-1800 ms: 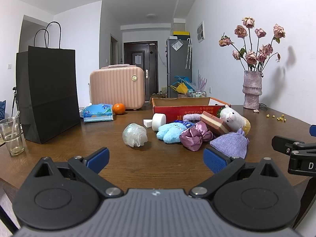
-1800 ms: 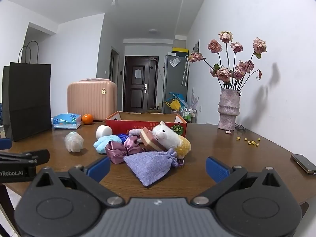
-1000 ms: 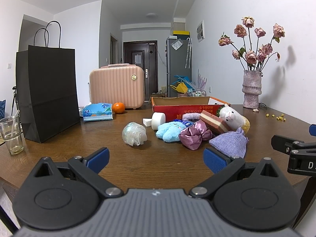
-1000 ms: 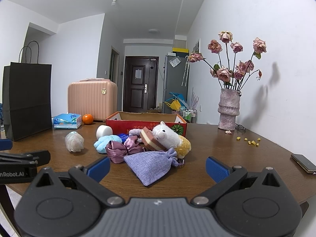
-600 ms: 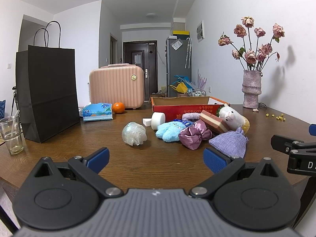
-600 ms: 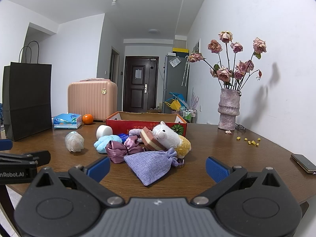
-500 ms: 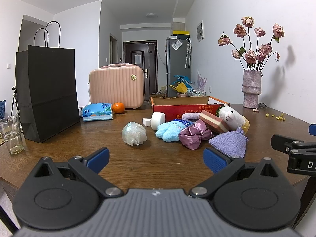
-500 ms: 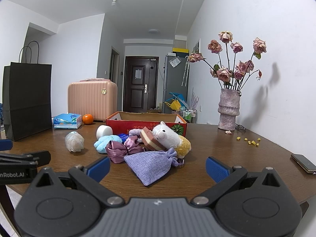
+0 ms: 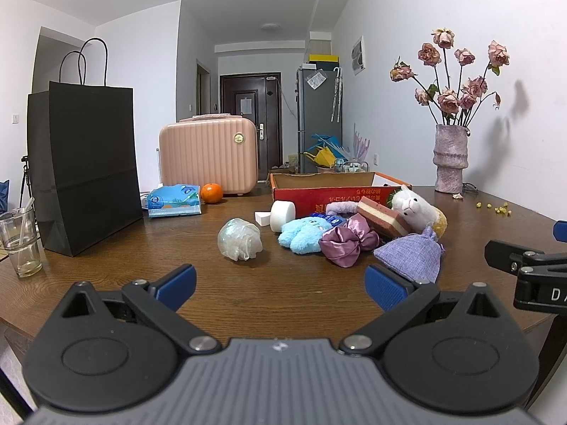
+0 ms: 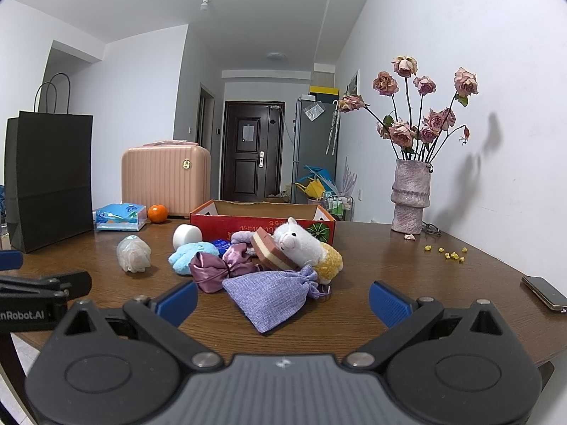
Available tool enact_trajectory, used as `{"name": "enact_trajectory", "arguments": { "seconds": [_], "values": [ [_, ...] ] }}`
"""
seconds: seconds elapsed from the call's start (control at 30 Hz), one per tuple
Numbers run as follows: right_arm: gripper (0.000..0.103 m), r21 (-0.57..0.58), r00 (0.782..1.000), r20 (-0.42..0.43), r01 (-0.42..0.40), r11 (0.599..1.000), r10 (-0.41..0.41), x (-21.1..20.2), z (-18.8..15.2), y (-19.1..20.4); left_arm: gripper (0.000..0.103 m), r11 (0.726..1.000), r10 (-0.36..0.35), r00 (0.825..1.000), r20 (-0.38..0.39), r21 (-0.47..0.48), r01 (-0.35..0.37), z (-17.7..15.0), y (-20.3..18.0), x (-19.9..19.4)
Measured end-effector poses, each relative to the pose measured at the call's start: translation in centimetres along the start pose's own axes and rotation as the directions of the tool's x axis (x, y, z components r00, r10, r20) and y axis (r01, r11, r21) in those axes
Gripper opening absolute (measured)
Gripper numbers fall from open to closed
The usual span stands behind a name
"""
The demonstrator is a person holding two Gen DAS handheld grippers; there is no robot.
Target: Organize soft objects
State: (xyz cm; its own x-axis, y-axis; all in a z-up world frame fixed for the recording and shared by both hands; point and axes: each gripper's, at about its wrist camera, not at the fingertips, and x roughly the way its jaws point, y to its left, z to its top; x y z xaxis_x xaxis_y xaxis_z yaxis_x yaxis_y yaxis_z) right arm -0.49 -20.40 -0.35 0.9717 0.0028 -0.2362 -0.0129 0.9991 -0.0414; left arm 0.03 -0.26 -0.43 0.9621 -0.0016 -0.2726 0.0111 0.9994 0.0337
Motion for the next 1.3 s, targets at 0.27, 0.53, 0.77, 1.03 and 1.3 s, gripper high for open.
{"name": "enact_trajectory", "arguments": {
  "seconds": [0.27, 0.53, 0.77, 1.03, 1.3],
  "values": [
    [0.103, 0.0, 1.0, -0.001, 0.0, 1.0, 0.0, 0.0, 0.0, 0.0, 0.103, 1.0, 0.001, 1.0, 0.0, 0.0, -0.001, 0.1, 0.0, 0.0],
    [0.103, -0.001, 1.0, 0.0, 0.0, 1.0, 0.0, 0.0, 0.0, 0.0, 0.103, 1.0, 0.001, 1.0, -0.001, 0.0, -0.001, 0.1, 0.0, 0.0],
    [0.103, 0.0, 1.0, 0.001, 0.0, 1.0, 0.0, 0.1, 0.0, 0.0, 0.103, 1.0, 0.0, 1.0, -0.001, 0.0, 0.0, 0.1, 0.0, 0.0],
    [0.103, -0.003, 1.0, -0.008, -0.005, 1.0, 0.005, 0.6, -0.6, -0.3, 0.103, 1.0, 0.001, 1.0, -0.004, 0.0, -0.001, -0.3, -0.1, 0.1],
    [0.103, -0.003, 0.998, -0.057, -0.007, 1.0, 0.007, 2.5, -1.0, -0.7, 0.103, 1.0, -0.002, 0.999, -0.035, -0.005, 0.002, -1.1, -1.0, 2.1]
  ]
}}
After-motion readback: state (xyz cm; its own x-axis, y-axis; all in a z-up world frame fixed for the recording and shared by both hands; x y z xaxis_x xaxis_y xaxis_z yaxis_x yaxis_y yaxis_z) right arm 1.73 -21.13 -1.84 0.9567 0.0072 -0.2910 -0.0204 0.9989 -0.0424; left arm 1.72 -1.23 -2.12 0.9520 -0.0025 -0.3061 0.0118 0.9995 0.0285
